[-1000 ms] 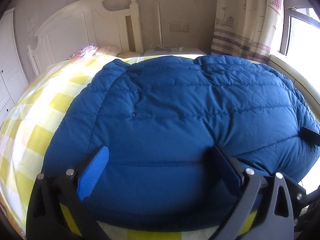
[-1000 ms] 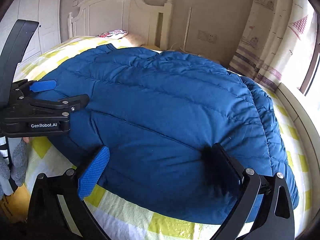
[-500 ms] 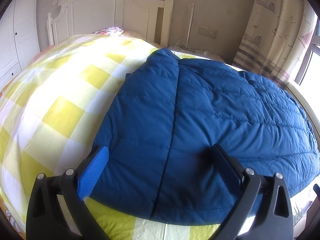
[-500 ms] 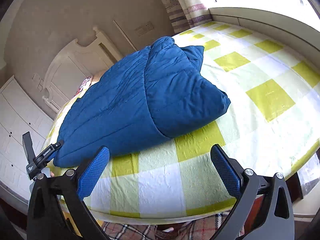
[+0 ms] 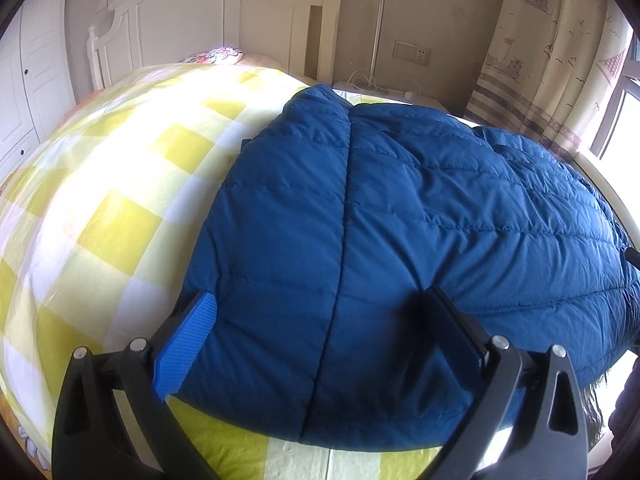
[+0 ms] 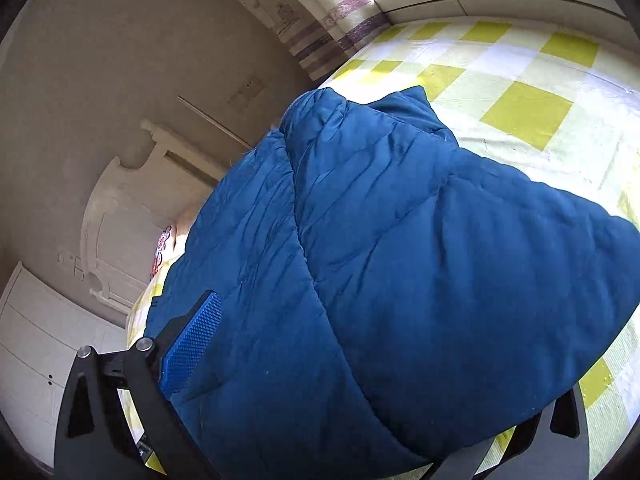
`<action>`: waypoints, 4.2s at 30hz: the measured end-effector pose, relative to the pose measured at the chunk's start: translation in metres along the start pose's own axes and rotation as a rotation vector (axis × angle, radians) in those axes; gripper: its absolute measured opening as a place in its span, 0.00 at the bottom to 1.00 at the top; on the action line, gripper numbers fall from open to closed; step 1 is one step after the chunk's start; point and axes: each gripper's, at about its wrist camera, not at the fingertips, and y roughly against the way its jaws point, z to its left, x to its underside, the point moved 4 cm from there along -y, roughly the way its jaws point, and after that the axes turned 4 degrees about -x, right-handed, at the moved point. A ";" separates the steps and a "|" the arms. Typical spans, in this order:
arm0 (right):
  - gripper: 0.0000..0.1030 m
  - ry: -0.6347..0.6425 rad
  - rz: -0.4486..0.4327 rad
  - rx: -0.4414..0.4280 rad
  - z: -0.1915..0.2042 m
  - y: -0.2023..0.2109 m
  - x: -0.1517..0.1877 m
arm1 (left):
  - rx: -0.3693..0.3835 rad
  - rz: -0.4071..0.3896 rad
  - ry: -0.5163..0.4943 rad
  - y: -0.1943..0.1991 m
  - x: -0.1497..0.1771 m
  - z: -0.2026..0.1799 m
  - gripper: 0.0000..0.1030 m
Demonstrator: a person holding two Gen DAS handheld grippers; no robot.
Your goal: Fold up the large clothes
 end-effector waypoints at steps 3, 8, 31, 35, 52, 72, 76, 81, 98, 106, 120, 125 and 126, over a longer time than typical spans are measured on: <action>0.50 -0.090 -0.047 -0.179 -0.019 0.003 -0.007 | 0.000 -0.001 0.004 0.001 0.001 -0.002 0.98; 0.41 -0.125 -0.067 -0.329 -0.029 0.034 -0.002 | -0.034 -0.020 -0.035 0.010 0.004 -0.007 0.98; 0.41 0.004 -0.063 -0.326 -0.079 0.120 0.020 | -0.090 0.144 -0.338 -0.088 -0.093 -0.253 0.98; 0.41 0.012 -0.068 -0.315 -0.080 0.120 0.019 | -0.055 0.057 -0.321 -0.056 -0.088 -0.240 0.94; 0.41 0.760 -0.316 0.036 0.112 0.131 0.046 | 0.404 -0.049 -0.114 0.071 0.029 -0.101 0.97; 0.43 1.845 -0.170 0.222 0.179 0.014 0.264 | 0.911 0.244 0.212 -0.004 -0.085 -0.006 0.98; 0.43 1.784 -0.175 0.178 0.178 0.021 0.253 | 0.867 0.293 0.082 -0.003 -0.093 -0.041 0.98; 0.43 1.790 -0.197 0.156 0.176 0.026 0.243 | 0.839 0.308 0.043 0.004 -0.102 -0.069 0.98; 0.80 1.188 -0.153 0.064 0.052 0.094 0.163 | 0.716 0.254 -0.013 0.002 -0.096 -0.071 0.31; 0.79 1.134 -0.092 0.209 0.051 0.046 0.146 | 0.686 0.098 -0.061 0.071 -0.109 -0.065 0.18; 0.78 1.193 -0.023 0.213 0.050 0.040 0.162 | 0.763 0.051 0.141 -0.004 -0.052 0.048 0.19; 0.77 1.220 -0.106 0.033 0.059 0.093 0.180 | 0.752 0.056 0.118 -0.008 -0.052 0.050 0.22; 0.77 1.213 -0.130 0.011 0.062 0.104 0.181 | 0.752 0.056 0.112 -0.008 -0.052 0.048 0.23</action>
